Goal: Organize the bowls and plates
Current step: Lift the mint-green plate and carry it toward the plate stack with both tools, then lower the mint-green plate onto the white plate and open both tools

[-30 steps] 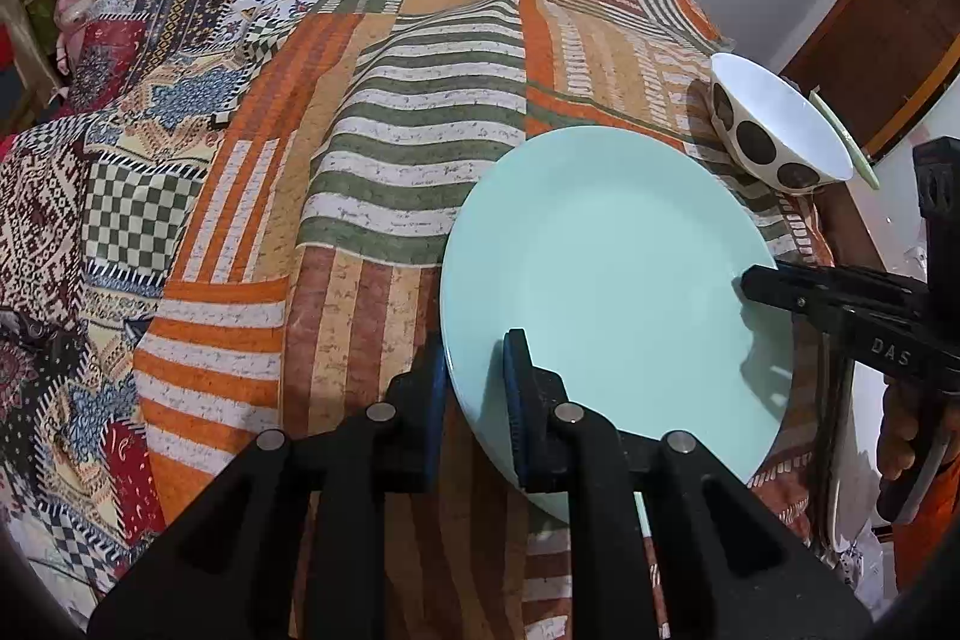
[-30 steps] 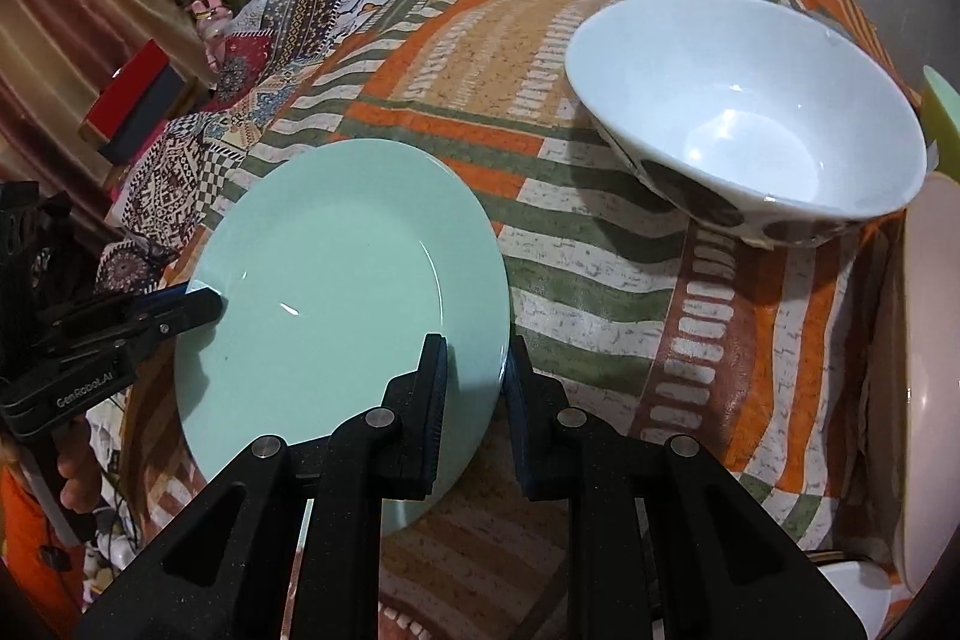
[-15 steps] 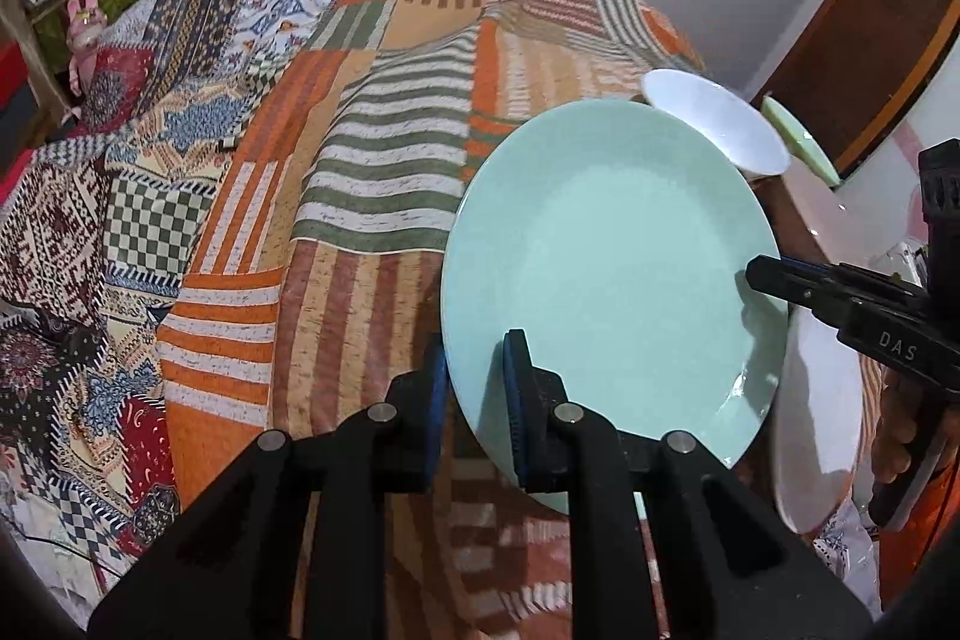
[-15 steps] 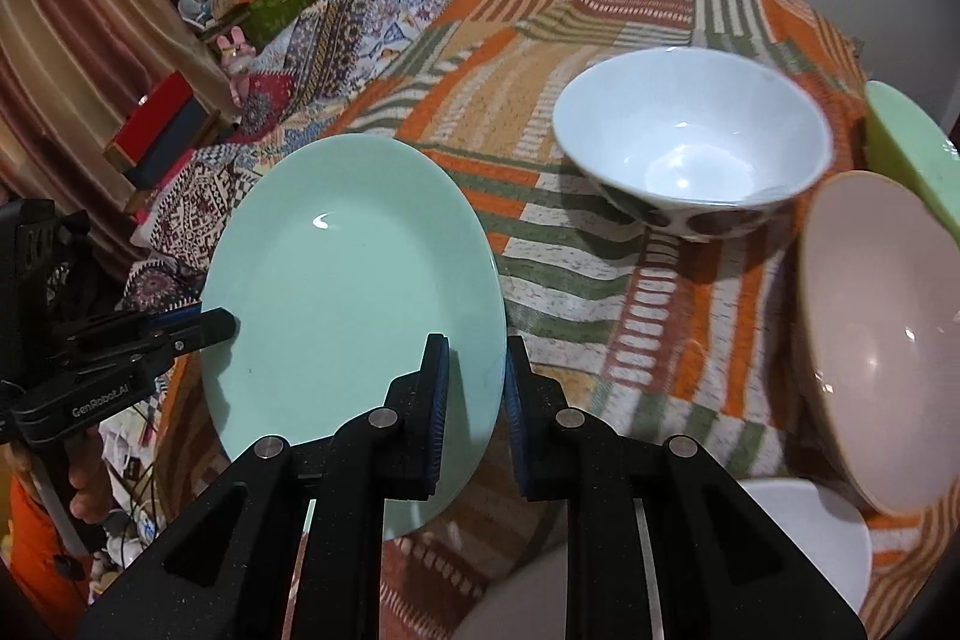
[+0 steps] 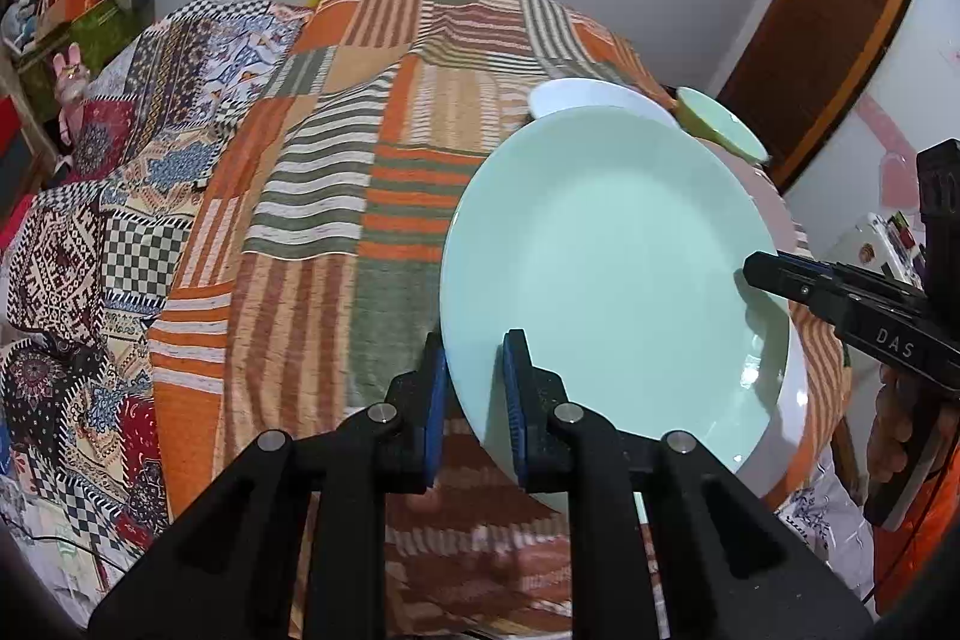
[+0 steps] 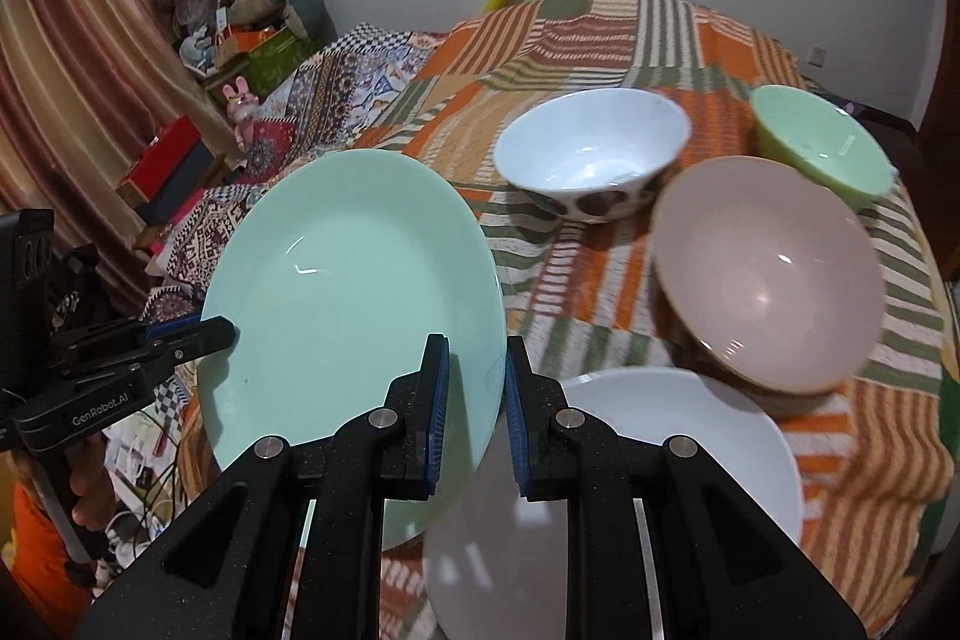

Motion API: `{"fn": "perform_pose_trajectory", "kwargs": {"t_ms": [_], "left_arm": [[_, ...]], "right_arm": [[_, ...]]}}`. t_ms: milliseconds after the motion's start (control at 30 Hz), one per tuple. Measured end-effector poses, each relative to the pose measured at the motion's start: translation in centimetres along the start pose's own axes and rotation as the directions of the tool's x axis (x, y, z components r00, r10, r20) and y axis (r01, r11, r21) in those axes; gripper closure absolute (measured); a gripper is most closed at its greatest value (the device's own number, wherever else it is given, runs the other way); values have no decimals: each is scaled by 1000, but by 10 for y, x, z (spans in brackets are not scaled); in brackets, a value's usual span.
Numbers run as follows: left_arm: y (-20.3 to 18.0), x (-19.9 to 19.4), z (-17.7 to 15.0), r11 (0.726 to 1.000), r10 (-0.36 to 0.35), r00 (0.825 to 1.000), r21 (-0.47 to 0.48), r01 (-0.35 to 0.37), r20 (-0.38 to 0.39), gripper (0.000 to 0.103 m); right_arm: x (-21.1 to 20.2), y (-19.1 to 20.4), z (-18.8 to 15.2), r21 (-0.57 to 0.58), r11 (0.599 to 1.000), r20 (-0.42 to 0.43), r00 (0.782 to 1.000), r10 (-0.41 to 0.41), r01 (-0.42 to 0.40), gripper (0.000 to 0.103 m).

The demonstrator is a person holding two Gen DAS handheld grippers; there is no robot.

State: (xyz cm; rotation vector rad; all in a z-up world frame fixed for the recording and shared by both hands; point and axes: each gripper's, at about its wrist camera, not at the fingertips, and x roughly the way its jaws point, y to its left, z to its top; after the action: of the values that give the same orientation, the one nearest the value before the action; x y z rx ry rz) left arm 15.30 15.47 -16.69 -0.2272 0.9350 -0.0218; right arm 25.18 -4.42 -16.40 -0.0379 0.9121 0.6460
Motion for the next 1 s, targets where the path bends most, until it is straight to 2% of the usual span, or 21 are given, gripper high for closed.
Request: {"fn": "perform_pose_trajectory", "kwargs": {"t_ms": [567, 1000], "left_arm": [[-66, -10, -17, 997, -30, 999, 77, 31, -19, 87], [-95, 22, -32, 994, -18, 994, 108, 29, -105, 86]], "right_arm": [[-52, -35, -36, 53, 998, 59, 998, -38, 35, 87], [-56, -64, -68, 126, 992, 35, 999, -36, 31, 87]]}}
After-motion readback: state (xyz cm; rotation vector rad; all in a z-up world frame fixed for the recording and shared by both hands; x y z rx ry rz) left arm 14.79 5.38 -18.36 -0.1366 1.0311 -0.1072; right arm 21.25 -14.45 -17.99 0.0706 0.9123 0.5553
